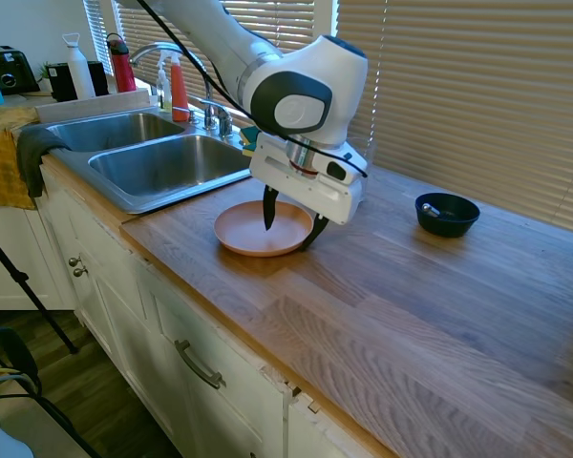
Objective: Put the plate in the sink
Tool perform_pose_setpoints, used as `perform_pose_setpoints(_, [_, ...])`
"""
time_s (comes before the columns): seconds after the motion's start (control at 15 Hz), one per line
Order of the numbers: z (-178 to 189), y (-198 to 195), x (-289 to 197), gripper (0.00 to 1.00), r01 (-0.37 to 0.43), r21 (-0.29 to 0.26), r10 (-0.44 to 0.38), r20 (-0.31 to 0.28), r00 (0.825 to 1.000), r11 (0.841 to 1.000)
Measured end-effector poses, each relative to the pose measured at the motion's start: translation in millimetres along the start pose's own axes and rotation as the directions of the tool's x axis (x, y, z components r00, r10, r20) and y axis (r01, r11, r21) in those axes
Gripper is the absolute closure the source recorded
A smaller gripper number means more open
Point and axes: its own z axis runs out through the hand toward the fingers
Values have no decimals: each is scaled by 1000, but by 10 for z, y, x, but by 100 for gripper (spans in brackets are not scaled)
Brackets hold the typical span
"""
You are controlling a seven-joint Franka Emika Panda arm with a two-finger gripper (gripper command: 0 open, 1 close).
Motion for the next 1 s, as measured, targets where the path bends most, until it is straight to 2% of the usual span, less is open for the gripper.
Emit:
perform_pose_setpoints(0.27, [28,-3,19,100,8,13,-8,11,1000,1000])
perform_pose_setpoints(0.73, [82,42,88,100,30,70,-33,45,998,997])
perform_pose_setpoints(1.0, [104,95,172,100,35,117,-46,94,994,992])
